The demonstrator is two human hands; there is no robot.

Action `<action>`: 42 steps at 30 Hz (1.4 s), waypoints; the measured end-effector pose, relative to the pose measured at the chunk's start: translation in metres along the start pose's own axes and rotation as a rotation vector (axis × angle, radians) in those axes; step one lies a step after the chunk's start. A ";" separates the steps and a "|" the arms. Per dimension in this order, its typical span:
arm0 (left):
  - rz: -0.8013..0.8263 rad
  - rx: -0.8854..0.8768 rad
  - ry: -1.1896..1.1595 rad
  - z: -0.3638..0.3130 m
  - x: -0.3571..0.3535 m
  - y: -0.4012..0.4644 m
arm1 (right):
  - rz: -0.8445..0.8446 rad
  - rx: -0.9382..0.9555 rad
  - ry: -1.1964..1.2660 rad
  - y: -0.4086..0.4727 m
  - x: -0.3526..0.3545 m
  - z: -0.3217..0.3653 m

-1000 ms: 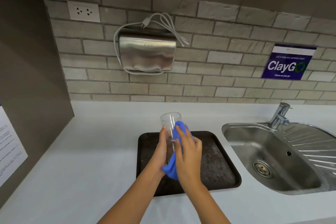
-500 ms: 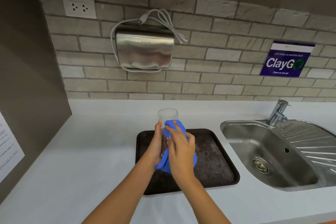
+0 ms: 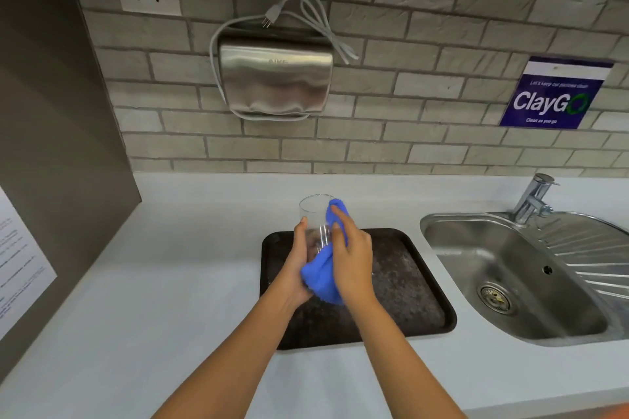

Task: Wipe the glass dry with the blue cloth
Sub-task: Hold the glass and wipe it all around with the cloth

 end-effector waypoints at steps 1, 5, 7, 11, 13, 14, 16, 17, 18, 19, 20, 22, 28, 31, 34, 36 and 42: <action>-0.017 0.000 -0.019 0.003 0.002 0.001 | 0.039 -0.090 0.089 0.009 0.001 -0.007; -0.041 -0.011 0.012 0.008 -0.008 0.002 | 0.207 -0.512 0.477 0.009 -0.016 -0.048; -0.118 -0.074 0.100 0.004 -0.008 0.003 | 0.171 -0.539 0.495 0.007 -0.018 -0.061; -0.287 -0.223 0.385 -0.008 0.004 0.002 | 0.062 -0.421 0.363 0.002 -0.008 -0.066; -0.262 -0.263 0.435 -0.005 0.004 0.002 | 0.047 -0.357 0.314 -0.001 -0.007 -0.065; -0.242 -0.278 0.450 -0.002 0.003 0.002 | 0.044 -0.330 0.295 -0.002 -0.007 -0.064; -0.192 -0.282 0.444 0.003 0.001 0.004 | 0.034 -0.272 0.257 -0.002 -0.007 -0.060; -0.176 -0.264 0.423 0.004 0.001 0.007 | 0.025 -0.230 0.228 -0.004 -0.006 -0.057; -0.173 -0.246 0.403 0.002 0.002 0.010 | 0.016 -0.169 0.186 -0.006 -0.006 -0.052; -0.182 -0.231 0.388 -0.001 0.003 0.012 | 0.018 -0.084 0.119 -0.009 -0.007 -0.045; -0.192 -0.215 0.374 -0.003 0.004 0.014 | 0.034 0.011 0.026 -0.013 -0.011 -0.038; -0.178 -0.195 0.346 -0.005 0.006 0.017 | 0.077 0.148 -0.129 -0.018 -0.022 -0.029; -0.111 -0.103 0.184 0.015 0.002 0.015 | 0.151 -0.144 0.163 0.024 -0.007 -0.053; -0.090 -0.090 0.174 0.016 -0.004 0.016 | 0.168 -0.202 0.184 0.031 -0.006 -0.059; -0.091 -0.103 0.173 0.008 -0.006 0.021 | 0.152 -0.018 0.072 0.016 -0.010 -0.044; -0.062 -0.103 0.180 0.005 -0.006 0.026 | 0.159 0.104 -0.021 0.008 -0.015 -0.035; -0.052 -0.053 0.009 0.014 0.002 0.039 | 0.213 -0.112 0.189 0.040 -0.017 -0.051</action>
Point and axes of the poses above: each hand's wrist, its own y-axis towards the middle knuckle, its own x-axis out of the back of the hand, z = x × y, the point moved 8 cm from there along y, towards the middle knuckle, and after that the axes turned 13 degrees about -y, right-handed, at the moved point
